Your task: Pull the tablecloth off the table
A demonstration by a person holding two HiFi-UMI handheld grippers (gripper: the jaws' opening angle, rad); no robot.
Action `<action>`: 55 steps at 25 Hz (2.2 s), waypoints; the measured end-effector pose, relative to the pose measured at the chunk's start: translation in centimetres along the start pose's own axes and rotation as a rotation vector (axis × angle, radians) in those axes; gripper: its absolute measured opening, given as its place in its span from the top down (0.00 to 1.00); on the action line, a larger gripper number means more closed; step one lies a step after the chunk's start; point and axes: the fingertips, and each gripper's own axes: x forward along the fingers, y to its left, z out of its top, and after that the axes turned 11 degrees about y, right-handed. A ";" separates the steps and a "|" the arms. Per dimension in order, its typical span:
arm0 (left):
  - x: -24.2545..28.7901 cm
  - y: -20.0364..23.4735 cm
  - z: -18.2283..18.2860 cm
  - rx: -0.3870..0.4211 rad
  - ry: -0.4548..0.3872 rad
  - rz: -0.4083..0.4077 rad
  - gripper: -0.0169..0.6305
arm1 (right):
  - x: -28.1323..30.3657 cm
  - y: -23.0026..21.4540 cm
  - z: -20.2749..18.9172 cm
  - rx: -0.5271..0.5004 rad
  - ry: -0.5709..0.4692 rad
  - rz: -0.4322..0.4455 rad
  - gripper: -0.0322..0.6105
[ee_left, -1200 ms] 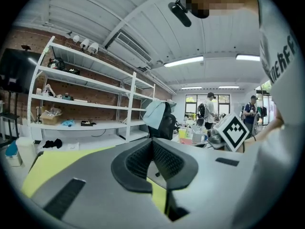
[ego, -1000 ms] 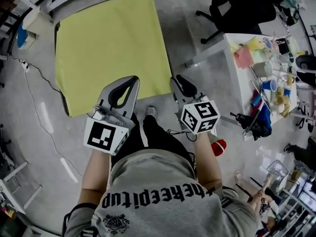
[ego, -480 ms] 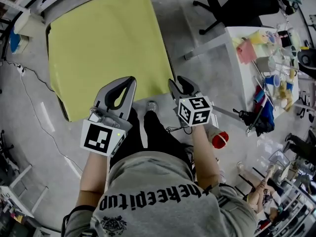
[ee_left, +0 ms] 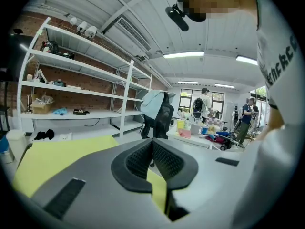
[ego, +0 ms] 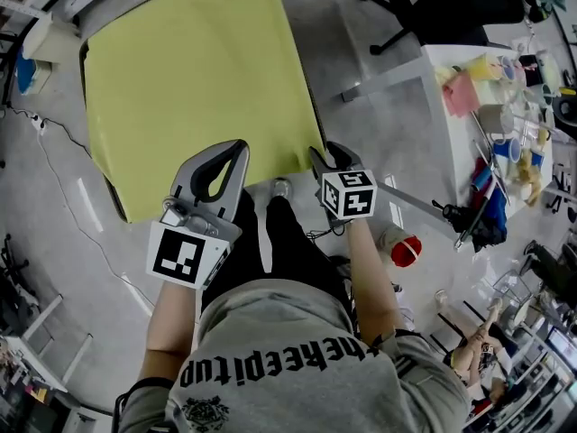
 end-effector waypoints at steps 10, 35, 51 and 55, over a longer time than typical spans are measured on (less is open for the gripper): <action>0.7 0.8 -0.4 -0.009 0.023 0.006 0.95 | 3.0 -0.6 -1.8 0.031 0.080 -0.043 0.66; 0.9 2.6 -0.6 -0.031 0.032 0.027 0.95 | 4.7 -0.5 -0.5 -0.014 0.126 -0.112 0.65; 0.8 3.6 -0.6 -0.043 0.032 0.041 0.95 | 6.1 -0.1 1.1 0.024 0.133 -0.148 0.91; 0.5 3.8 -0.4 -0.043 0.025 0.054 0.95 | 5.0 0.7 2.0 0.065 0.061 -0.046 0.92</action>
